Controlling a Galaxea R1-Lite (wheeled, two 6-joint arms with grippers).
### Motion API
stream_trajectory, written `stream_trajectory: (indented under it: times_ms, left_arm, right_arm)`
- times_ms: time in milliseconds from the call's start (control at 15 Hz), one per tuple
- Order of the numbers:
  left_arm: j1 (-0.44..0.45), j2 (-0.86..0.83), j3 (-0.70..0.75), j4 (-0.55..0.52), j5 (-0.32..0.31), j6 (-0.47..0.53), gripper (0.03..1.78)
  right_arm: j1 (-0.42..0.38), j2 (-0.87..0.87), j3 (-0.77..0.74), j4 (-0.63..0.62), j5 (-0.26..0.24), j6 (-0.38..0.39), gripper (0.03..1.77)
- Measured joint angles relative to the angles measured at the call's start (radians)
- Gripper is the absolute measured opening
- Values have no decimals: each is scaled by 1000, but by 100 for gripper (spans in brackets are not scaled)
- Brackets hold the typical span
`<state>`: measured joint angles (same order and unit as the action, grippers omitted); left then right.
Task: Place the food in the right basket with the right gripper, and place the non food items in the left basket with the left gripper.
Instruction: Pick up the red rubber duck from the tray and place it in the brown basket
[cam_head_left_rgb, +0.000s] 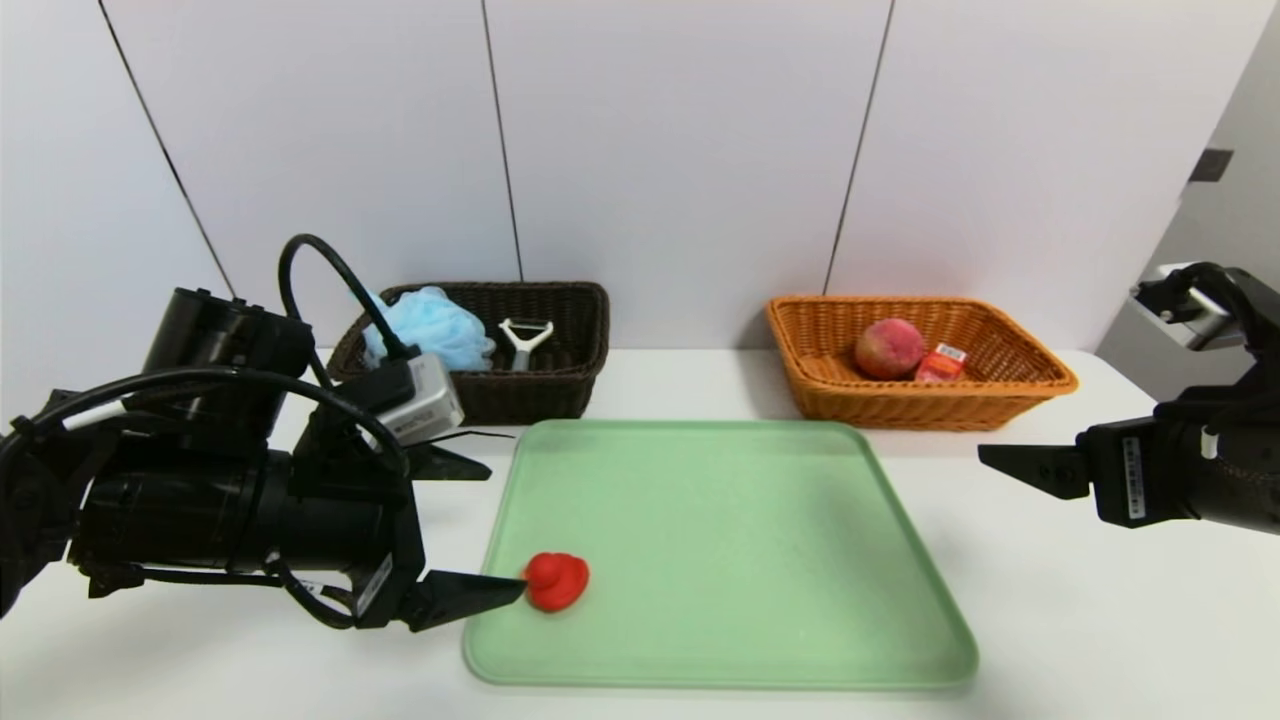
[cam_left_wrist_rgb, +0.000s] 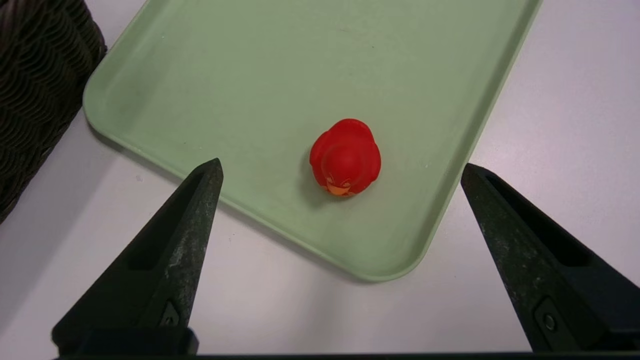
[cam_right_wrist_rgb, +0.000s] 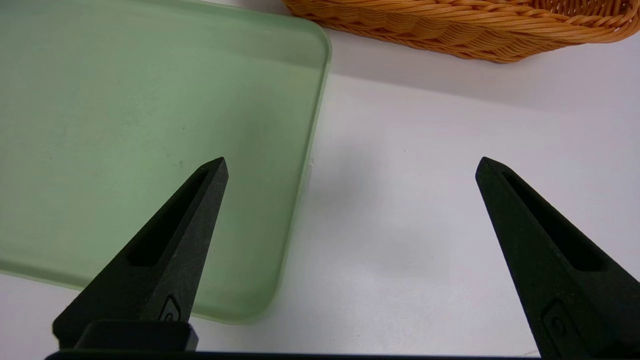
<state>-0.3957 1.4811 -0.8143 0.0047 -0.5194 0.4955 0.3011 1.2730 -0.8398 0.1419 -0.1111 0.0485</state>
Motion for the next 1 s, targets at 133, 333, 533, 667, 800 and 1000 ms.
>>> stream_trajectory:
  times_ms: [133,333,533,667,800,1000]
  left_arm:
    - [-4,4,17,-1,-21,28,169]
    - [-8,37,23,-22,-24,57,169]
    - [-22,93,29,-82,-28,68,169]
    - [-28,130,37,-88,-27,73,169]
    - [-33,165,40,-113,-27,83,169]
    - [-46,206,53,-149,-29,86,169]
  right_arm:
    - [0,0,2,1,-3,1,171]
    - [-3,0,8,1,-5,3,171]
    - [-3,2,13,0,-8,3,171]
    - [-6,5,18,1,-8,4,171]
    - [-9,6,26,0,-10,4,171]
    - [-11,9,33,0,-8,5,171]
